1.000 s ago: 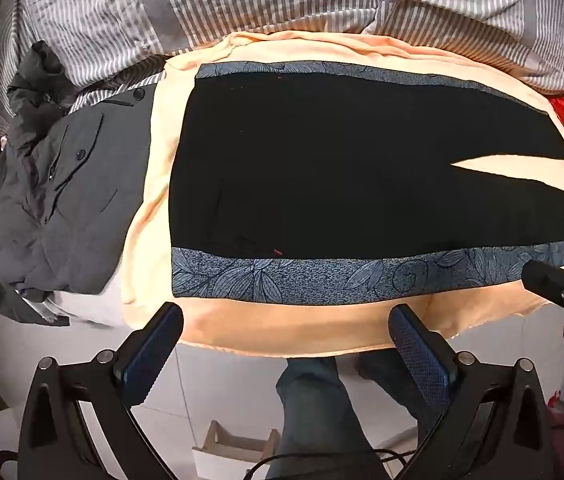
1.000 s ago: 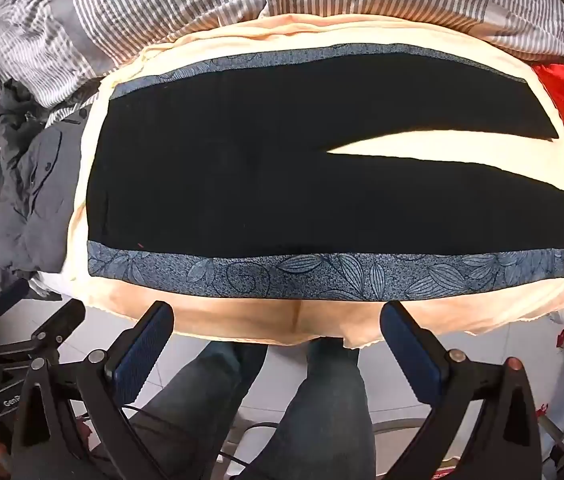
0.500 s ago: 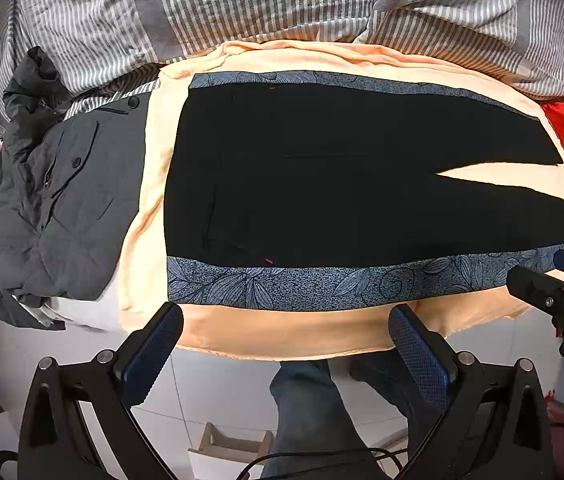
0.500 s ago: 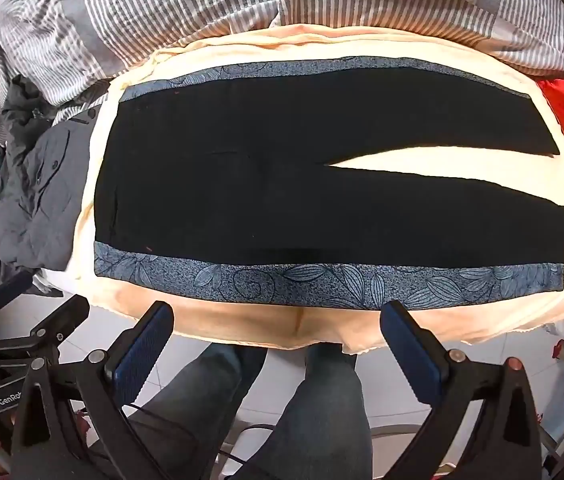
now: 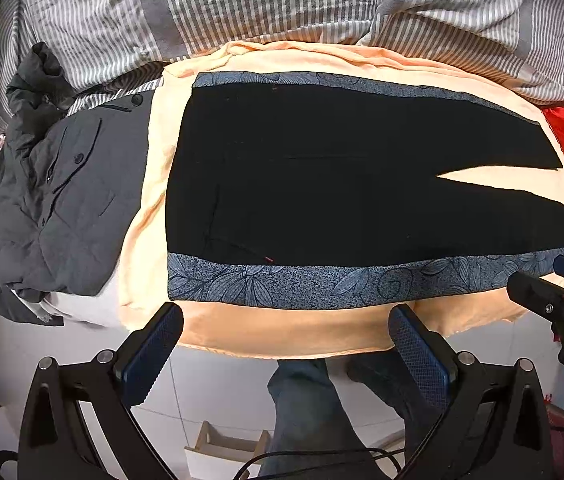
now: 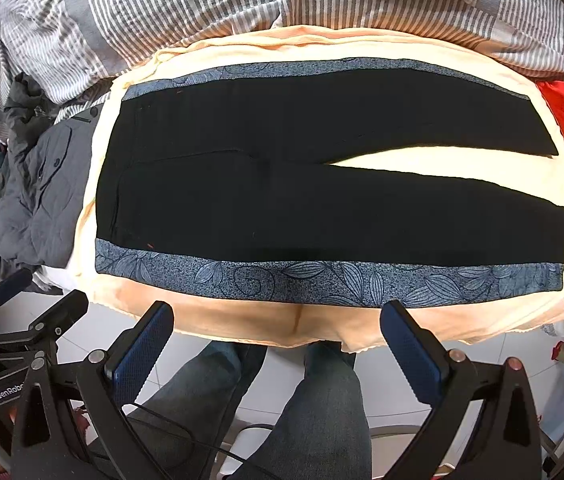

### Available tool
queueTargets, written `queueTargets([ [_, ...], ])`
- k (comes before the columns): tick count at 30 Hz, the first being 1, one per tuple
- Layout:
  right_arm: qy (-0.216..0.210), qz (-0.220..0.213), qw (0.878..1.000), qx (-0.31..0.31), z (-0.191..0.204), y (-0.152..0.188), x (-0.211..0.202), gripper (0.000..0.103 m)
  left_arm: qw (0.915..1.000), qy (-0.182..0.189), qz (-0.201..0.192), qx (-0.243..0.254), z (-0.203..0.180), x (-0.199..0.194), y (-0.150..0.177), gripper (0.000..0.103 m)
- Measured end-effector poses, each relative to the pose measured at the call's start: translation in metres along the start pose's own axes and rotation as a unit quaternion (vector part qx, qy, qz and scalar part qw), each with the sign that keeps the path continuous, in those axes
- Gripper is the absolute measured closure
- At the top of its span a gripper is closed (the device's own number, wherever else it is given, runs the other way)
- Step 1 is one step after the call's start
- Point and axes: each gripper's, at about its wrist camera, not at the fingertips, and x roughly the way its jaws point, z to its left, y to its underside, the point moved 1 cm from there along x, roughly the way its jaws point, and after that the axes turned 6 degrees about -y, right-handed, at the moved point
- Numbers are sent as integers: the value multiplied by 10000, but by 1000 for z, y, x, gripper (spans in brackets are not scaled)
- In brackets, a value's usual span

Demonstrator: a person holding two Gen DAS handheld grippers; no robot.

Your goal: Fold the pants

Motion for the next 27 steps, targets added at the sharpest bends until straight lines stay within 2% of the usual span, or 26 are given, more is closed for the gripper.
queueTargets([
  [27,-45,-65,10000,-17,-2,0,-5,0,10000,36,-77,32,-8,-8,2,0],
])
